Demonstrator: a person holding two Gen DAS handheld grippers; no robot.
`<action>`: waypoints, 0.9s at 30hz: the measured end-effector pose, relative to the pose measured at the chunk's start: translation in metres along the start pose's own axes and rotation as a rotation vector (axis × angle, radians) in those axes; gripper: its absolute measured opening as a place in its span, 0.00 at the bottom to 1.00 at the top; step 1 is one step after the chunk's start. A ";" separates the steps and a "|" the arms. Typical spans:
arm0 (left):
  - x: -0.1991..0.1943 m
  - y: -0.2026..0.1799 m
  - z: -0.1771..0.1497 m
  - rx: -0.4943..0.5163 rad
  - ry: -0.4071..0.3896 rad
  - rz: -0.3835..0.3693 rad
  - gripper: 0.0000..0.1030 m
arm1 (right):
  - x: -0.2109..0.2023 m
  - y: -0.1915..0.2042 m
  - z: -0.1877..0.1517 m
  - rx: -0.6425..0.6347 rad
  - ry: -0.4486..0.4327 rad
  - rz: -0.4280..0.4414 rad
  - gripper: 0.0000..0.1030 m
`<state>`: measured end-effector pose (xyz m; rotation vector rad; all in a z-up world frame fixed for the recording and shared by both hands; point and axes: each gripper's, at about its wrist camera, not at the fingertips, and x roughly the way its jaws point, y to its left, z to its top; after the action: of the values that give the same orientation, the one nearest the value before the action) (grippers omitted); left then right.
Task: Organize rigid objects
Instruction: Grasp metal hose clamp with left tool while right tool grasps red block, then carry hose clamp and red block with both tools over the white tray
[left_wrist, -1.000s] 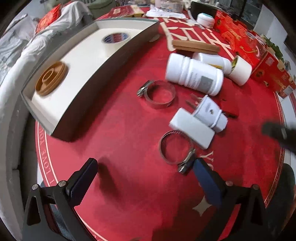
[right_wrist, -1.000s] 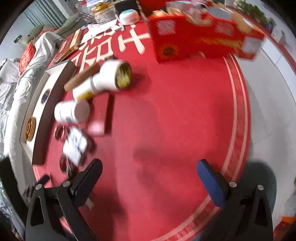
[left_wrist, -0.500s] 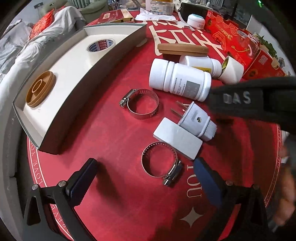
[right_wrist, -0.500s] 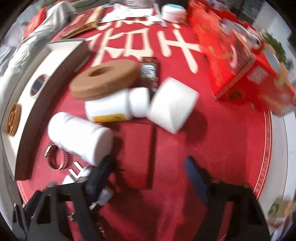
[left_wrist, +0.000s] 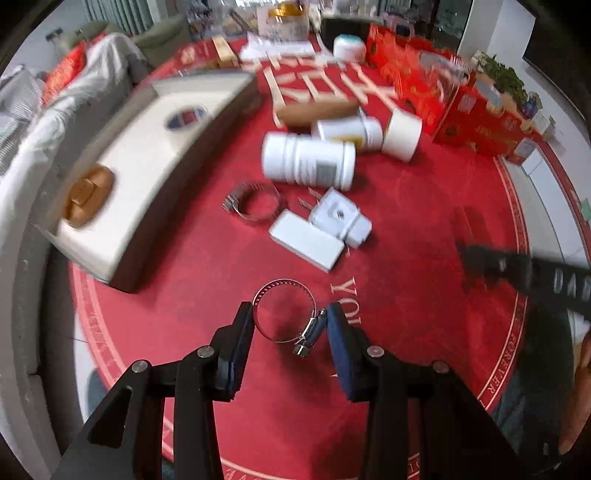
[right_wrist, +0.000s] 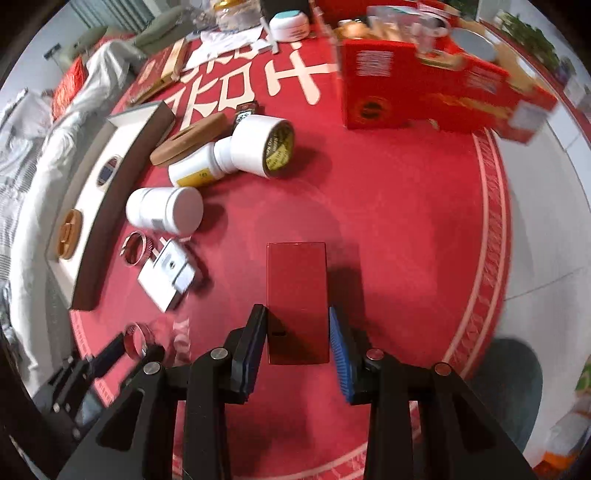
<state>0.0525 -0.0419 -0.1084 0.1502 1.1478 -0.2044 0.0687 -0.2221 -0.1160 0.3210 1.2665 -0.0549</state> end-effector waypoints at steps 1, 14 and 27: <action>-0.008 0.001 0.000 -0.004 -0.019 0.010 0.42 | -0.004 -0.002 -0.005 0.008 -0.003 0.013 0.34; -0.027 0.008 -0.010 -0.041 -0.044 0.041 0.42 | -0.020 0.001 -0.050 0.014 0.009 0.069 0.35; -0.028 0.014 -0.012 -0.063 -0.048 0.029 0.42 | -0.016 -0.001 -0.056 0.024 0.027 0.050 0.35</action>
<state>0.0341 -0.0228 -0.0872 0.1056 1.1022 -0.1457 0.0113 -0.2099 -0.1158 0.3750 1.2844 -0.0236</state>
